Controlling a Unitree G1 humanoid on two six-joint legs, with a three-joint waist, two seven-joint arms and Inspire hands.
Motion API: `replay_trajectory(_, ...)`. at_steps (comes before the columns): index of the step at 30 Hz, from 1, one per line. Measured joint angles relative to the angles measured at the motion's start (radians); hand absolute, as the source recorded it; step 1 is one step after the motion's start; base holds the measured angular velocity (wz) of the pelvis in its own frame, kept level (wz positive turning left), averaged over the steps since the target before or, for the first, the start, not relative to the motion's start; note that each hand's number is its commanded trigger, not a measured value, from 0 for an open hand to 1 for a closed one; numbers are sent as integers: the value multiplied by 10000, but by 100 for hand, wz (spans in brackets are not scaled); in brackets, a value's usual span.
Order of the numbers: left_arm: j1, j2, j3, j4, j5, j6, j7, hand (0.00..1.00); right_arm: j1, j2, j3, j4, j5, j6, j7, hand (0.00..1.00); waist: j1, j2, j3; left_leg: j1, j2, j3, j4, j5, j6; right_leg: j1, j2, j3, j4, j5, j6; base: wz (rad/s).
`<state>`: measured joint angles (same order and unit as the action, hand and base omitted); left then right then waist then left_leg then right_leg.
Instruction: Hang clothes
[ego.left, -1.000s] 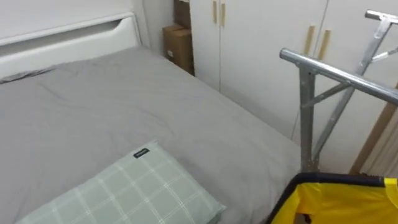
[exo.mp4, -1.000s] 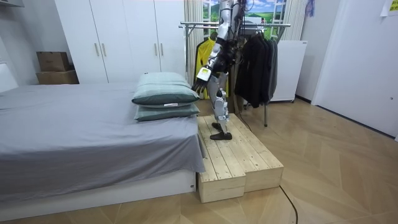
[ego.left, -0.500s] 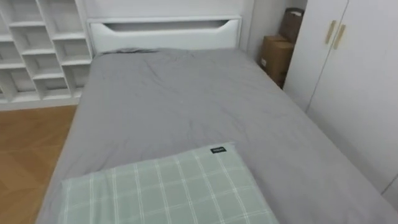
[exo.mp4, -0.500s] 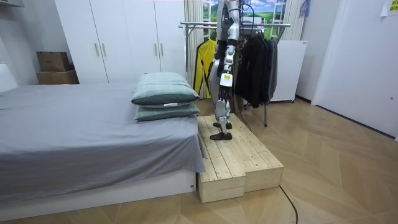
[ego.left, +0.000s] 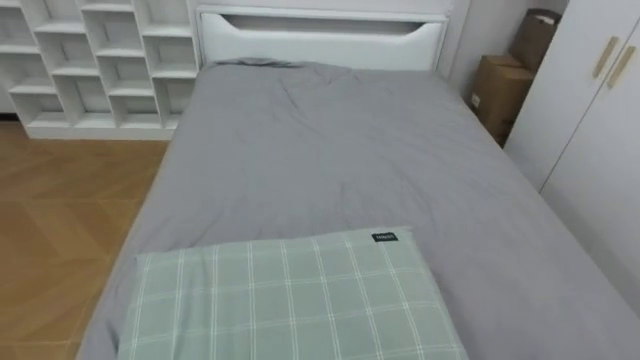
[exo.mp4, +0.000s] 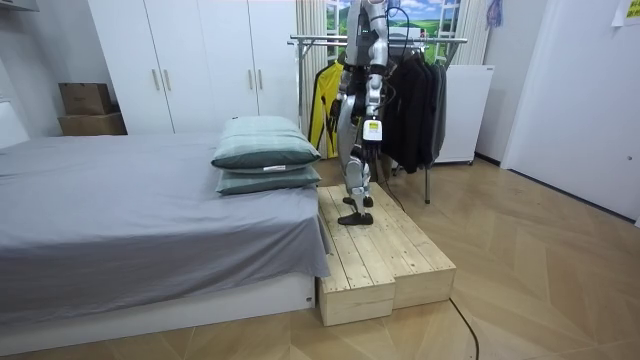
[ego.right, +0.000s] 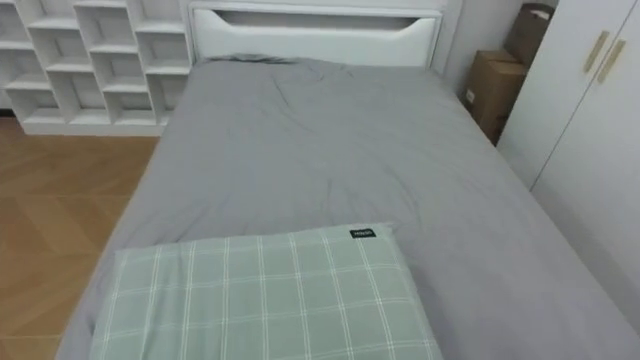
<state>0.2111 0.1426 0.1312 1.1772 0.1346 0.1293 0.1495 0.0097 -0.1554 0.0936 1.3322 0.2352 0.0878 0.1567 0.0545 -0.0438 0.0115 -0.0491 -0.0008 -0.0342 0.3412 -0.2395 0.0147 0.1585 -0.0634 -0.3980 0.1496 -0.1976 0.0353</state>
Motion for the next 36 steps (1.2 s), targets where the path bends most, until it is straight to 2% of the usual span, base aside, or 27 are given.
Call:
replay_trajectory(7, 38, 12, -217, -189, 55, 254, -294, 0, 141, -30, -149, -7, 432, -24, 208, 0, -199, 101, -59, -11, -16, -27, -47, 6, -7, -8, 7, -14, -41, 0, -1, 0)
replay_trajectory(9, 0, 11, -357, -209, -88, 286, -458, 0, 256, -51, -175, -8, 856, -22, 360, 0, -270, 159, -113, -10, -25, 2, -104, 7, -6, -6, 4, -4, -105, 4, 0, 0)
replay_trajectory(12, -145, 34, -357, -206, -654, 304, -737, 0, 357, -99, -176, -8, 1310, 4, 532, 0, -266, 218, -136, 7, -32, 45, -165, 7, -5, -42, 1, 76, -125, 4, 1, -4)
replay_trajectory(15, -341, 51, -398, -198, -1840, 257, -1111, 0, 355, -156, -165, -7, 1538, 4, 666, 0, -240, 306, -126, 13, -32, 79, -194, 6, -3, -76, 3, 129, -136, 4, 2, -7)
replay_trajectory(21, -263, 42, -602, -135, -2940, 80, -1474, 0, 334, -149, -169, -9, 1611, 2, 882, 0, -231, 456, -58, 91, 8, 187, -328, 7, -6, -116, 22, 288, -111, 10, -4, -6)
replay_trajectory(23, -210, 35, -589, -134, -3009, -109, -1638, 0, 326, -151, -182, 3, 1611, 2, 994, 0, -231, 478, -24, 90, 7, 184, -340, 12, -14, -113, 26, 416, -110, 10, -4, 2)
replay_trajectory(27, -219, 26, -588, -137, -3218, -354, -1815, 0, 310, -151, -195, 3, 1621, 12, 1224, 0, -233, 502, -23, 92, 31, 181, -348, 27, -40, -115, 47, 414, -98, 10, -4, 0)
replay_trajectory(36, -126, 52, -564, -137, -3723, -439, -1829, 0, 411, -117, -167, -2, 2327, 234, 1432, 0, -221, 372, -31, 97, -9, 161, -392, 40, -54, -99, 31, 380, -170, 2, 6, 1)
